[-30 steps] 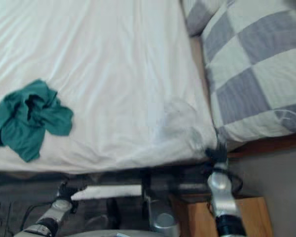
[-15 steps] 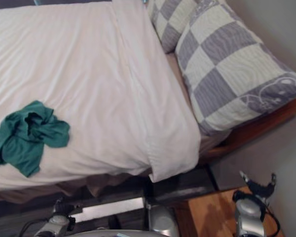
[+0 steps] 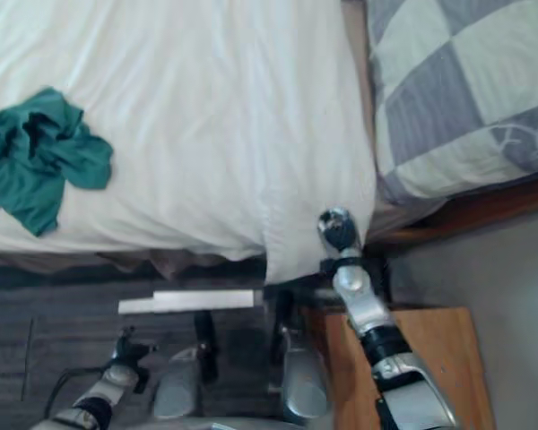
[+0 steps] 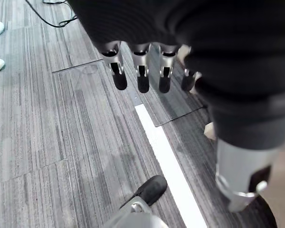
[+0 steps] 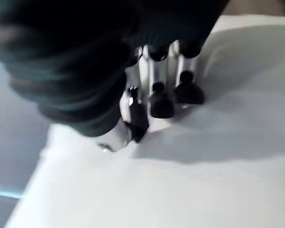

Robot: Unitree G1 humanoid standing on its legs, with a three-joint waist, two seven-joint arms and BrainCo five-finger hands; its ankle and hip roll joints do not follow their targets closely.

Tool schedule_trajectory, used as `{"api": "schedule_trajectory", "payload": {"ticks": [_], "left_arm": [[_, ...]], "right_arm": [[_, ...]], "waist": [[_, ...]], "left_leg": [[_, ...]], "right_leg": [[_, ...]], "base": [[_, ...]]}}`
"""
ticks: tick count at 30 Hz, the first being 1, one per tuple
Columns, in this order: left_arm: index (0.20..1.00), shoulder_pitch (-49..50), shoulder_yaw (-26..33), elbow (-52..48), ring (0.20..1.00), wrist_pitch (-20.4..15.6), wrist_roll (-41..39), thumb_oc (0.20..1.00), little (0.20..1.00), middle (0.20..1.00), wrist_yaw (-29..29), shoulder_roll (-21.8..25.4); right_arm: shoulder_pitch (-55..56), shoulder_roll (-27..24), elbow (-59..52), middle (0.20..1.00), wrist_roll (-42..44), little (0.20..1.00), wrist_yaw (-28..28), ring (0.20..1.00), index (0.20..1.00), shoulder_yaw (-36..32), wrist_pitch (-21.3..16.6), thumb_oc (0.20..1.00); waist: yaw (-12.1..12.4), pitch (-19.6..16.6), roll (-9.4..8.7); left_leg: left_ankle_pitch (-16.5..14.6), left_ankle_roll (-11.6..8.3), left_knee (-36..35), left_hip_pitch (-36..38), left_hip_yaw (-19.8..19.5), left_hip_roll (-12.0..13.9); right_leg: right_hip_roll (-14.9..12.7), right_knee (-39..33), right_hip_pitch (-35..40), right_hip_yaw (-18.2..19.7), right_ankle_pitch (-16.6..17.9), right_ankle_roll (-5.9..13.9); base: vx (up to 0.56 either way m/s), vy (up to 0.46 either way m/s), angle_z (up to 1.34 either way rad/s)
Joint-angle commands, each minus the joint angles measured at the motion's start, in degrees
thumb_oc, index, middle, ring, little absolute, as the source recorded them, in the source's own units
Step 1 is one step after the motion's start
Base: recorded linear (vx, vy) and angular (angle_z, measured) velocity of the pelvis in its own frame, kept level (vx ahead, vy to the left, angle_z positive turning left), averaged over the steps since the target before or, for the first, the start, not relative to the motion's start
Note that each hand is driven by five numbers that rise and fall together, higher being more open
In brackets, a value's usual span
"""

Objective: Tidy up the quilt and then pick up the clothes from the bed and put them into the laundry hamper.

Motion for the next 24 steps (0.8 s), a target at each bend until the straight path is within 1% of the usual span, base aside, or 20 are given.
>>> {"api": "schedule_trajectory", "payload": {"ticks": [1, 5, 6, 7, 9, 10, 11, 12, 13, 14, 15, 16, 17, 18, 19, 20, 21, 22, 23, 24], "left_arm": [[1.000, -1.4, 0.3, 0.6, 1.000, -1.0, -2.2, 1.000, 1.000, 1.000, 2.1, 2.2], [1.000, -1.9, -0.3, 1.2, 1.000, -0.9, -1.4, 1.000, 1.000, 1.000, 2.4, 2.7], [1.000, -2.0, -1.1, 1.9, 1.000, -0.7, -0.3, 1.000, 1.000, 1.000, 2.3, 2.6], [1.000, -2.0, -1.1, 1.9, 1.000, -0.7, -0.3, 1.000, 1.000, 1.000, 2.3, 2.6], [1.000, -1.7, -1.7, 2.8, 1.000, -0.5, 0.6, 1.000, 1.000, 1.000, 1.9, 2.5], [1.000, -1.5, -2.0, 2.8, 1.000, -0.5, 1.0, 1.000, 1.000, 1.000, 1.7, 2.7], [1.000, -1.1, -2.3, 2.7, 1.000, -0.7, 1.7, 1.000, 1.000, 1.000, 1.8, 2.9], [1.000, -0.5, -2.4, 2.6, 1.000, -0.8, 1.9, 1.000, 1.000, 1.000, 1.4, 3.3], [1.000, -0.2, -2.4, 2.4, 1.000, -1.0, 2.0, 1.000, 1.000, 1.000, 1.2, 3.4], [1.000, -0.2, -2.4, 2.4, 1.000, -1.0, 2.0, 1.000, 1.000, 1.000, 1.2, 3.4], [1.000, -0.5, -2.4, 1.6, 1.000, -1.2, 1.6, 1.000, 1.000, 1.000, 1.3, 3.4], [1.000, -1.1, -2.3, 0.4, 1.000, -1.8, 0.9, 1.000, 1.000, 1.000, 1.2, 3.2], [1.000, -1.6, -1.9, -0.6, 1.000, -2.2, -0.8, 1.000, 1.000, 1.000, 1.5, 2.7], [1.000, -1.8, -1.8, -1.5, 1.000, -2.9, -2.0, 1.000, 1.000, 1.000, 1.9, 2.1], [1.000, -1.9, -1.8, -1.5, 1.000, -2.9, -2.0, 1.000, 1.000, 1.000, 1.9, 2.1], [1.000, -0.1, -2.0, -1.9, 1.000, -3.3, -1.8, 1.000, 1.000, 1.000, 2.2, 1.1], [1.000, 0.9, -2.0, -1.9, 1.000, -3.5, -1.8, 1.000, 1.000, 1.000, 2.3, 0.4], [1.000, 0.9, -2.0, -1.9, 1.000, -3.5, -1.8, 1.000, 1.000, 1.000, 2.3, 0.4], [1.000, 1.7, -1.6, -0.6, 1.000, -3.5, -1.9, 1.000, 1.000, 1.000, 2.8, -0.4], [1.000, 1.7, -1.6, -0.6, 1.000, -3.5, -1.9, 1.000, 1.000, 1.000, 2.8, -0.4]], "right_arm": [[4.7, 0.8, 3.0, 0.200, 1.3, 0.200, -0.1, 0.200, 0.200, 0.6, 1.2, 0.200], [10.6, 3.6, 15.9, 0.200, 1.4, 0.200, 2.0, 0.200, 0.200, 1.3, 3.5, 0.200], [13.0, 4.4, 22.3, 0.200, 0.4, 0.200, 2.9, 0.200, 0.200, 1.1, 4.6, 0.200], [13.0, 4.4, 22.3, 0.200, 0.4, 0.200, 2.9, 0.200, 0.200, 1.1, 4.6, 0.200], [14.9, 4.8, 28.3, 0.200, -0.6, 0.200, 3.5, 0.200, 0.200, 0.5, 5.5, 0.200], [15.7, 4.9, 30.2, 0.674, -1.2, 0.674, 3.5, 0.674, 0.674, 0.7, 5.7, 0.674], [16.7, 4.8, 31.6, 1.000, -1.9, 1.000, 3.5, 1.000, 1.000, 0.9, 5.7, 1.000], [17.5, 5.0, 33.3, 1.000, -2.1, 1.000, 4.2, 1.000, 1.000, 1.0, 5.8, 1.000], [17.4, 4.5, 34.9, 1.000, -2.9, 1.000, 4.8, 1.000, 1.000, 1.5, 6.4, 1.000], [17.4, 4.5, 34.9, 1.000, -2.9, 1.000, 4.8, 1.000, 1.000, 1.5, 6.4, 1.000], [16.8, 4.0, 34.7, 1.000, -3.9, 1.000, 4.9, 1.000, 1.000, 2.2, 6.2, 1.000], [15.7, 2.9, 35.1, 1.000, -5.2, 1.000, 5.2, 1.000, 1.000, 3.2, 6.3, 1.000], [13.4, 1.5, 35.4, 1.000, -6.6, 1.000, 5.0, 1.000, 1.000, 4.4, 6.6, 1.000], [11.2, 0.1, 34.7, 1.000, -9.1, 1.000, 5.1, 1.000, 1.000, 6.8, 6.7, 1.000], [11.2, 0.1, 34.7, 1.000, -9.1, 1.000, 5.1, 1.000, 1.000, 6.8, 6.7, 1.000], [11.3, 0.0, 33.6, 1.000, -9.2, 1.000, 5.7, 1.000, 1.000, 6.6, 6.9, 1.000], [11.4, 0.0, 33.0, 1.000, -9.4, 1.000, 5.9, 1.000, 1.000, 6.6, 6.9, 1.000], [11.4, 0.0, 33.0, 1.000, -9.4, 1.000, 5.9, 1.000, 1.000, 6.6, 7.0, 1.000], [12.2, 0.4, 32.7, 1.000, -11.0, 1.000, 5.7, 1.000, 1.000, 6.7, 7.0, 1.000], [12.2, 0.4, 32.7, 1.000, -11.0, 1.000, 5.7, 1.000, 1.000, 6.7, 7.0, 1.000]], "waist": [[-0.7, -0.6, -1.02], [-1.6, -0.4, -1.53], [-2.2, -0.5, -1.68], [-2.2, -0.5, -1.68], [-2.6, -1.0, -1.67], [-2.7, -1.3, -1.53], [-2.8, -1.8, -1.37], [-2.9, -2.3, -1.43], [-2.6, -2.5, -2.14], [-2.6, -2.5, -2.12], [-2.3, -2.0, -2.31], [-1.5, -1.1, -1.70], [-0.4, 0.3, -1.07], [0.5, 0.5, -0.67], [0.5, 0.3, -0.74], [0.5, -1.0, -0.90], [0.3, -2.0, -1.13], [0.3, -2.1, -1.23], [-0.3, -4.4, -1.48], [-0.3, -4.5, -1.50]], "left_leg": [[-9.9, 2.86, 11.0, -3.4, -2.2, -1.9], [-10.1, 3.45, 9.3, -2.2, -1.8, -2.8], [-9.7, 3.72, 7.2, -0.9, -1.5, -3.7], [-9.6, 3.72, 7.1, -0.8, -1.5, -3.8], [-8.1, 3.90, 3.8, 0.3, -1.6, -4.6], [-7.3, 3.97, 2.6, 0.8, -1.8, -4.7], [-6.6, 4.02, 1.4, 1.2, -1.8, -4.7], [-6.6, 4.08, 0.8, 1.7, -1.7, -4.9], [-7.1, 3.56, 3.8, 0.5, -2.1, -6.0], [-7.2, 3.56, 3.8, 0.5, -2.1, -6.0], [-7.3, 2.38, 9.6, -2.4, -2.4, -6.2], [-4.3, -0.53, 15.9, -5.8, -2.5, -5.0], [-0.2, -4.36, 21.4, -8.3, -4.3, -4.8], [-0.5, -5.20, 23.0, -8.9, -8.1, -4.8], [-0.3, -5.18, 22.8, -9.0, -8.1, -4.9], [-3.1, -3.21, 19.4, -6.3, -8.0, 0.9], [-3.4, -2.80, 15.1, -3.6, -7.5, 3.8], [-3.2, -2.78, 14.8, -3.6, -7.4, 3.7], [-0.4, -3.07, 3.1, 1.4, -8.4, 9.3], [-0.2, -3.07, 2.9, 1.4, -8.4, 9.3]], "right_leg": [[-5.1, 6.1, 0.9, 2.4, -8.3, 3.52], [-5.6, 5.1, 1.6, 3.0, -7.6, 4.01], [-5.9, 3.6, 2.6, 3.1, -6.5, 4.55], [-5.9, 3.6, 2.7, 3.1, -6.5, 4.55], [-5.7, 2.6, 3.1, 3.4, -5.8, 5.01], [-5.2, 3.3, 2.9, 3.6, -6.1, 5.02], [-4.1, 4.3, 3.2, 4.0, -6.7, 5.10], [-3.3, 4.1, 4.1, 4.1, -7.2, 5.14], [-3.1, -0.9, 8.5, 2.6, -8.7, 4.13], [-3.1, -0.9, 8.5, 2.5, -8.7, 4.12], [-2.9, -2.1, 9.4, 3.2, -9.4, 3.14], [-2.4, -3.3, 10.0, 3.7, -9.9, 1.95], [-2.1, -4.3, 10.7, 4.0, -9.7, 1.04], [-3.0, -5.0, 10.5, 3.9, -8.9, 1.27], [-3.1, -5.0, 10.4, 3.9, -8.8, 1.28], [-6.4, -4.8, 10.0, 3.2, -7.6, 2.59], [-7.9, -4.8, 10.2, 3.1, -7.3, 3.45], [-8.0, -4.9, 10.1, 3.2, -7.2, 3.46], [-10.9, -4.6, 10.7, 3.0, -6.9, 5.58], [-11.0, -4.7, 10.7, 3.0, -6.8, 5.57]], "base": [[-0.05, 0.037, -0.06], [-0.03, 0.055, -0.02], [-0.01, 0.066, 0.03], [-0.02, 0.066, 0.05], [-0.02, 0.031, 0.02], [-0.04, -0.003, 0.01], [-0.02, -0.017, 0.08], [-0.01, -0.066, 0.14], [0.01, -0.054, 0.08], [-0.03, -0.064, 0.06], [-0.09, 0.006, 0.09], [-0.18, 0.054, 0.19], [-0.25, 0.203, 0.20], [-0.19, 0.185, 0.02], [-0.13, 0.328, -0.27], [-0.01, 0.327, -0.32], [-0.01, 0.326, -0.11], [0.04, 0.504, 0.17], [0.03, 0.368, 0.24], [0.00, 0.794, 0.32]]}}
